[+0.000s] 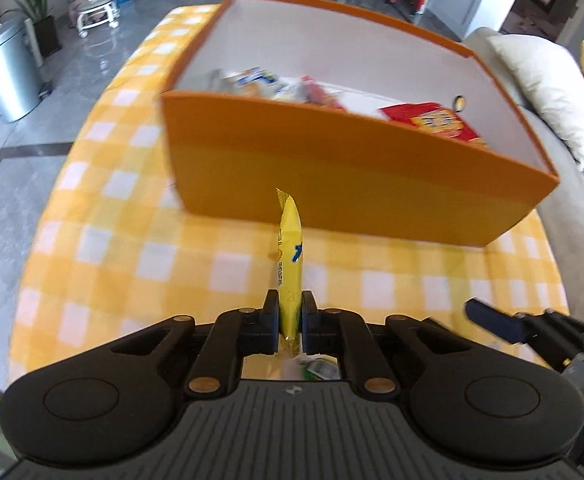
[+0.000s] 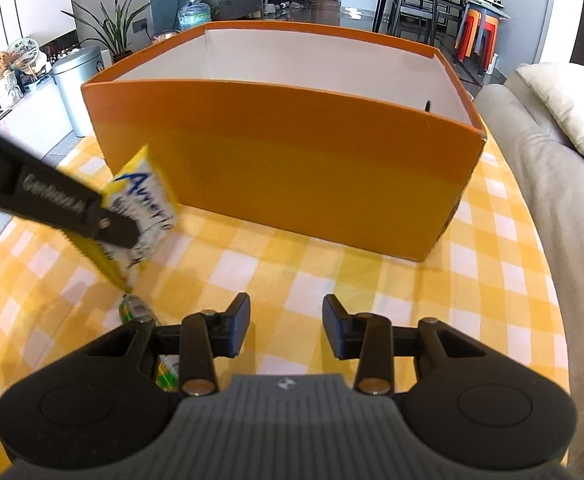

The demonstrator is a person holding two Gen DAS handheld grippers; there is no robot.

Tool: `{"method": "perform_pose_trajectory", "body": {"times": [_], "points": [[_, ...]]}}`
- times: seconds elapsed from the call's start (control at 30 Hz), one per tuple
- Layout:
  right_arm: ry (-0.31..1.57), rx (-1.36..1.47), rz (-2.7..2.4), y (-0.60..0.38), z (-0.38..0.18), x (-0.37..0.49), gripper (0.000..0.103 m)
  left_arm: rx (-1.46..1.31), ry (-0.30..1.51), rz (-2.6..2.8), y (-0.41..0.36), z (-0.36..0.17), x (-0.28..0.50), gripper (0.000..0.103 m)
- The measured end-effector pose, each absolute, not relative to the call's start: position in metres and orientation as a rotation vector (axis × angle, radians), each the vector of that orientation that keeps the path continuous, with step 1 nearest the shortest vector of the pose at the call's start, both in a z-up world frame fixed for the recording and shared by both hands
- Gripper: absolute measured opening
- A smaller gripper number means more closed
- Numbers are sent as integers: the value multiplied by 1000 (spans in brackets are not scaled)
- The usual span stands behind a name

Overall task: Organize snacks
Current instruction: 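Grasp the yellow America pack with left tool while right tool grasps the green stick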

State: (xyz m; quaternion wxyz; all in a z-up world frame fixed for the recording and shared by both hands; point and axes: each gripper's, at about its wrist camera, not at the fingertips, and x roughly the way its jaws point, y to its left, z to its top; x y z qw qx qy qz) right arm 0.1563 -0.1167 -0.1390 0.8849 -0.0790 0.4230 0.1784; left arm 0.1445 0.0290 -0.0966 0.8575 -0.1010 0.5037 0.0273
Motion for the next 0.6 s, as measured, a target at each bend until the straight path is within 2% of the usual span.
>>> {"method": "perform_pose_trajectory", "body": {"times": [0.23,0.33,0.47,0.6], "points": [[893,-78,434,-112,-136,152,47,-235,1085,67,53,-103,128,10],[897,-67,469,-104,-135,149,48,-238,1083,69,57,-105,126,13],[910,-73,523,-93,-135,143,49,-199,1071,92,61,-105,122,24],[940,-108,595,-88,-136,128,49,-217,1058,81,67,-108,121,25]]}}
